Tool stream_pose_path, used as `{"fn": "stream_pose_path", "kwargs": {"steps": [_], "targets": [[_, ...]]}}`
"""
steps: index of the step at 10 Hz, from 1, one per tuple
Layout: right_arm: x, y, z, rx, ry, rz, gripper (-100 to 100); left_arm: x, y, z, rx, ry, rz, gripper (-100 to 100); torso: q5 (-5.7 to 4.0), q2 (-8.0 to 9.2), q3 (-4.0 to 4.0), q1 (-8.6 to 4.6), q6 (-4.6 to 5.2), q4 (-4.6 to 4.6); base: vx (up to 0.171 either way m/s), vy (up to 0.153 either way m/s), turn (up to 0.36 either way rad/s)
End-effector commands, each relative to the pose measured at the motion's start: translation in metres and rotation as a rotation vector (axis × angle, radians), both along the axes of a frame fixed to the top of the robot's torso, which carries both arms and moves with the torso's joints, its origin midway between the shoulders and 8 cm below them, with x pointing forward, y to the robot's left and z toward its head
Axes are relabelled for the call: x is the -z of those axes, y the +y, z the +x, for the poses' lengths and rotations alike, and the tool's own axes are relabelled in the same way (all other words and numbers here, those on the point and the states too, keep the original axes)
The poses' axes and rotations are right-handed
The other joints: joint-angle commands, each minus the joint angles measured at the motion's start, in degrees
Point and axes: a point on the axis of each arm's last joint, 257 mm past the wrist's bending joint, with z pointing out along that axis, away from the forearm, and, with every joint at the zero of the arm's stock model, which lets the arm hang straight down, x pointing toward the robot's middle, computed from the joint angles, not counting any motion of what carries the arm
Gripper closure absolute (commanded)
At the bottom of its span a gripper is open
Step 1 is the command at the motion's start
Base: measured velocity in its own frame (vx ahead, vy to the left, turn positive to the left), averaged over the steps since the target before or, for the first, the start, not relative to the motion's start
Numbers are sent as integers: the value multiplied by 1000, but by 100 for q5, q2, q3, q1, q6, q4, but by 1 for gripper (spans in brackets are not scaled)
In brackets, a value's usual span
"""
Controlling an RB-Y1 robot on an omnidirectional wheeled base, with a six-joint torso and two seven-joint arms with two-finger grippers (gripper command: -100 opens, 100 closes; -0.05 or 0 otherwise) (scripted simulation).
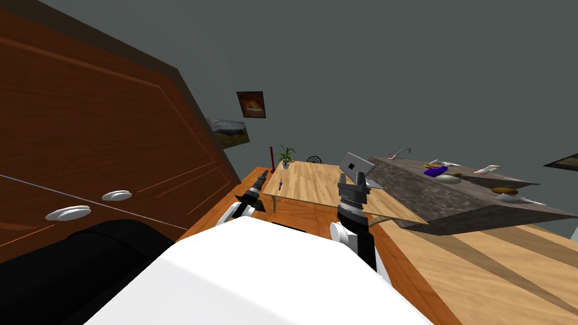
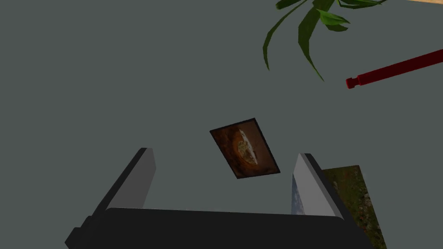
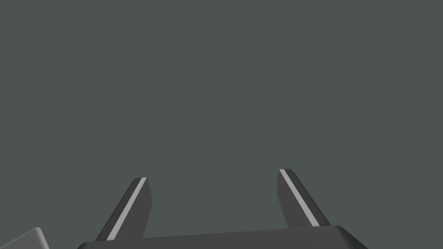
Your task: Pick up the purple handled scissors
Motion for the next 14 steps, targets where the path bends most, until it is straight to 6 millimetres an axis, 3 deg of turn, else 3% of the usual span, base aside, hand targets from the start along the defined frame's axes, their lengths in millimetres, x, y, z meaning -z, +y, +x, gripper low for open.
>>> {"fn": "stream_pose_path", "kwargs": {"steps": [1,4,5,6,7,9,10,12,13,14], "targets": [[0,0,0,0,0,0,0,25,2,5,-19,60,61,-100,0,0,0,0,0,0,25,-33,-159],[0,0,0,0,0,0,0,72,12,13,-52,173,182,-100,-1,2,1,-5,0,1,26,-41,-157],[0,0,0,0,0,0,0,74,13,13,-53,176,182,-100,-2,-2,-1,-5,-1,0,24,-29,-32],[0,0,0,0,0,0,0,90,17,15,-63,216,226,-100,-1,0,0,-1,-3,0,17,-24,-119],[0,0,0,0,0,0,0,90,17,15,-63,216,226,-100,0,3,2,0,-1,1,9,-14,-54],[0,0,0,0,0,0,0,123,28,17,-84,296,317,-100,0,6,4,4,-2,2,16,-24,-137],[0,0,0,0,0,0,0,124,28,16,-84,298,317,-100,0,5,3,1,-1,1,15,-23,-67],[0,0,0,0,0,0,0,157,42,16,-103,380,413,-100,0,4,2,1,-2,1,27,-32,-126],[0,0,0,0,0,0,0,157,42,16,-103,380,413,-100,-1,0,0,-2,-2,0,21,-23,-75],[0,0,0,0,0,0,0,173,50,14,-112,420,462,-100,-1,3,2,1,-4,1,19,-20,-112]]}}
